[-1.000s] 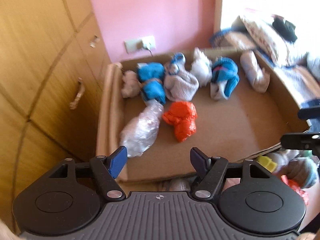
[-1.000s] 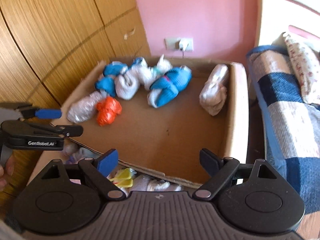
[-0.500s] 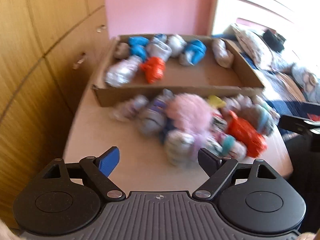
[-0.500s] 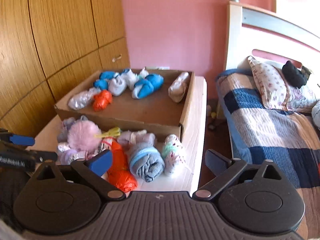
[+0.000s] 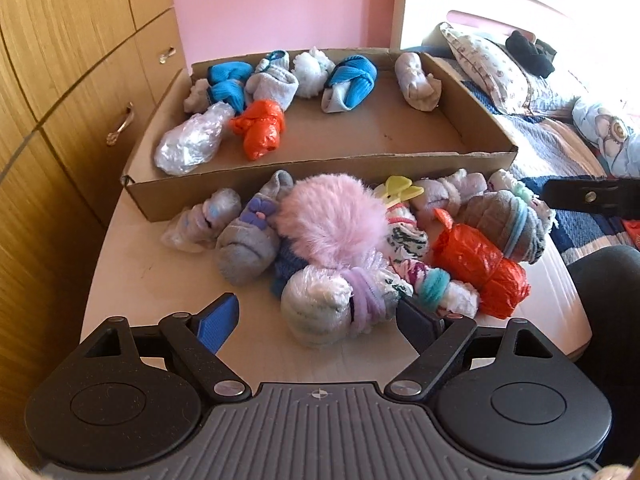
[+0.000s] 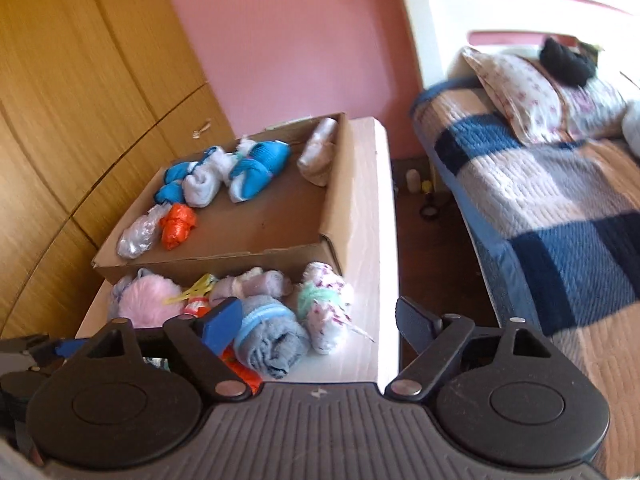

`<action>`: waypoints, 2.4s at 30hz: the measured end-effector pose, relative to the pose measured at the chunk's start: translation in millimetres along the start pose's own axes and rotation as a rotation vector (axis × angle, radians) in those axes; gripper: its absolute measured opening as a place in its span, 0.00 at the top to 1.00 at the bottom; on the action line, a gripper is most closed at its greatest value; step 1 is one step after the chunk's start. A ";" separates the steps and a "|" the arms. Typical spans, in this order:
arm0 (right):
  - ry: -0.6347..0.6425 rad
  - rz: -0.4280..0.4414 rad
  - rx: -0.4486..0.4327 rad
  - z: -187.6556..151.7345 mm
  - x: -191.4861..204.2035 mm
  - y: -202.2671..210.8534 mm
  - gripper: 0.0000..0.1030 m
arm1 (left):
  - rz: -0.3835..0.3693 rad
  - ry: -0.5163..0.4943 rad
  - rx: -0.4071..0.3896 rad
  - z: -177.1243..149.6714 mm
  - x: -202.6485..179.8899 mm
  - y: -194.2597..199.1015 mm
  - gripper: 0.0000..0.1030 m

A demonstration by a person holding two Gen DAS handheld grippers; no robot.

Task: Organize objects
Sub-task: 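Grasp the white bundle with lilac band with the left gripper while the right grasps the grey-blue sock roll, then lower both bundles into the box and open both grippers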

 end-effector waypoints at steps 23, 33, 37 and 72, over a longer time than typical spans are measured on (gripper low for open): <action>0.224 0.226 0.139 -22.2 56.3 2.8 0.31 | -0.011 0.093 0.017 -8.8 29.6 -0.9 0.24; 0.111 0.121 0.081 -13.1 38.9 -2.6 0.26 | 0.007 0.046 -0.007 -8.5 25.6 3.2 0.17; 0.077 0.133 0.102 -13.5 36.4 -10.1 0.26 | 0.011 0.003 -0.016 -4.7 18.2 -2.9 0.17; -0.061 0.242 -0.033 30.1 24.0 24.7 0.65 | -0.111 0.039 -0.161 54.9 38.4 59.7 0.39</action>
Point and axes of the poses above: each gripper's, at about its wrist camera, not at the fingertips, and y roughly against the way its jaws point, x to its left, z to its top, the point moved 1 cm from there along -y, roughly the way its jaws point, and after that the axes turned 1 degree about -z, right-handed, at the moved point
